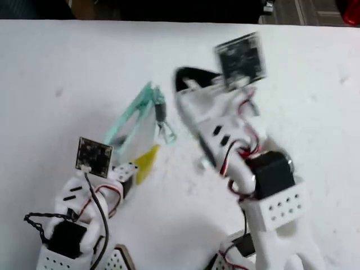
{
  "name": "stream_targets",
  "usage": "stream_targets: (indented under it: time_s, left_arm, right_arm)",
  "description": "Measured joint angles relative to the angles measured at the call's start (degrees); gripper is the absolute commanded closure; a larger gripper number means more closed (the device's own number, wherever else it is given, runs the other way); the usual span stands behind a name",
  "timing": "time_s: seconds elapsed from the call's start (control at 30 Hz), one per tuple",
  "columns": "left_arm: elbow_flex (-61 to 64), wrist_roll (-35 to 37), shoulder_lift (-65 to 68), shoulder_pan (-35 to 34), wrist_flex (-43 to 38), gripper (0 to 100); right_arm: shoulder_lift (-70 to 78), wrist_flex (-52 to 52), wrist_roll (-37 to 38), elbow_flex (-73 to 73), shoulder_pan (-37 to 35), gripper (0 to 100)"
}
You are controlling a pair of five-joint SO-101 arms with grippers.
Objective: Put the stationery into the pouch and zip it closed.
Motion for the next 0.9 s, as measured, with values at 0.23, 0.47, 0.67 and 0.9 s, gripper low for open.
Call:
stream_targets:
  time_s: [0.23, 0.47, 0.67, 0.9]
  left_arm:
    - [-6.2, -1.7, 1.1, 0.1, 7.6, 71]
    - [-6.8, -3.0, 0.1, -3.1, 6.9, 71]
    - [-6.8, -1.4, 0.0, -8.1, 3.6, 72]
    - [-5.2, 2.8, 0.7, -11.9, 1.2, 72]
  right_arm:
    - [0.1, 1.4, -4.5, 9.0, 5.8, 88.5]
    - [0.0, 2.5, -4.7, 15.2, 7.1, 80.7]
    - [2.1, 2.7, -4.7, 18.4, 12.1, 80.7]
    - [8.1, 3.1, -4.7, 23.6, 14.9, 80.7]
